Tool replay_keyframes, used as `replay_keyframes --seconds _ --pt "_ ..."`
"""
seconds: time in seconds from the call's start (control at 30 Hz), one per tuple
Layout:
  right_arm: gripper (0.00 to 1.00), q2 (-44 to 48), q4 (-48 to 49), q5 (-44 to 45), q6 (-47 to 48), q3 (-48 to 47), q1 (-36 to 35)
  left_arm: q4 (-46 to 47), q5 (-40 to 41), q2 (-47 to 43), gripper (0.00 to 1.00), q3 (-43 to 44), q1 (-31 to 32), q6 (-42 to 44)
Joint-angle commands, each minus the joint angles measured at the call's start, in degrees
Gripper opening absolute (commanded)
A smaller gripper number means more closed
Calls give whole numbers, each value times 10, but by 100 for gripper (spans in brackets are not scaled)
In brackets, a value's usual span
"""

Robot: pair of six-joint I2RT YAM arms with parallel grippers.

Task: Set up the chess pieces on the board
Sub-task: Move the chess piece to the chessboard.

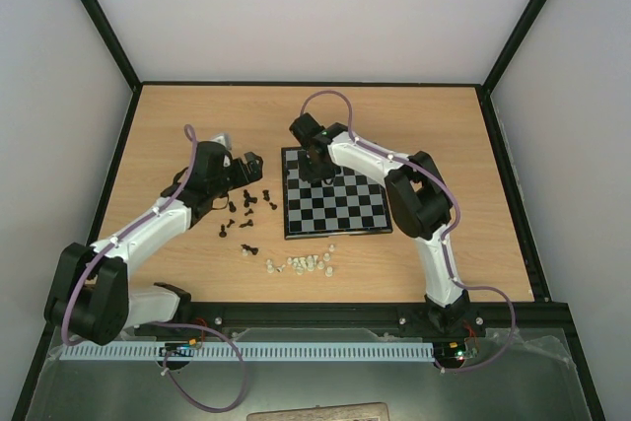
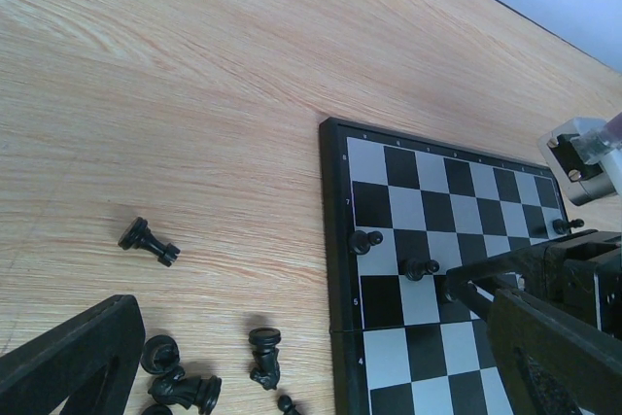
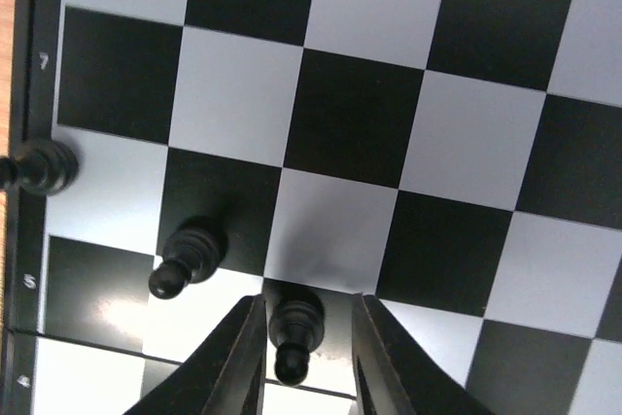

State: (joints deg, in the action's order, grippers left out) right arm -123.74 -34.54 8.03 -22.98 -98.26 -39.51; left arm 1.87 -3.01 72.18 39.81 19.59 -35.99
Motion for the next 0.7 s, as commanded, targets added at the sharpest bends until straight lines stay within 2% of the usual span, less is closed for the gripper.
replay_keyframes --seconds 0.0,0.07,0.2,0.3,0.67 --pt "26 12 -40 9 8 9 -2 9 -9 13 100 -1 -3 8" --pt "24 16 -38 7 9 15 -2 12 -12 18 99 -2 -3 7" --pt "12 15 -47 26 11 19 -1 14 -15 22 99 -2 -3 7" --pt "8 19 -46 31 9 26 13 14 -14 22 99 -3 -3 8" --pt "7 31 -42 33 14 23 117 18 -17 37 99 3 -3 7"
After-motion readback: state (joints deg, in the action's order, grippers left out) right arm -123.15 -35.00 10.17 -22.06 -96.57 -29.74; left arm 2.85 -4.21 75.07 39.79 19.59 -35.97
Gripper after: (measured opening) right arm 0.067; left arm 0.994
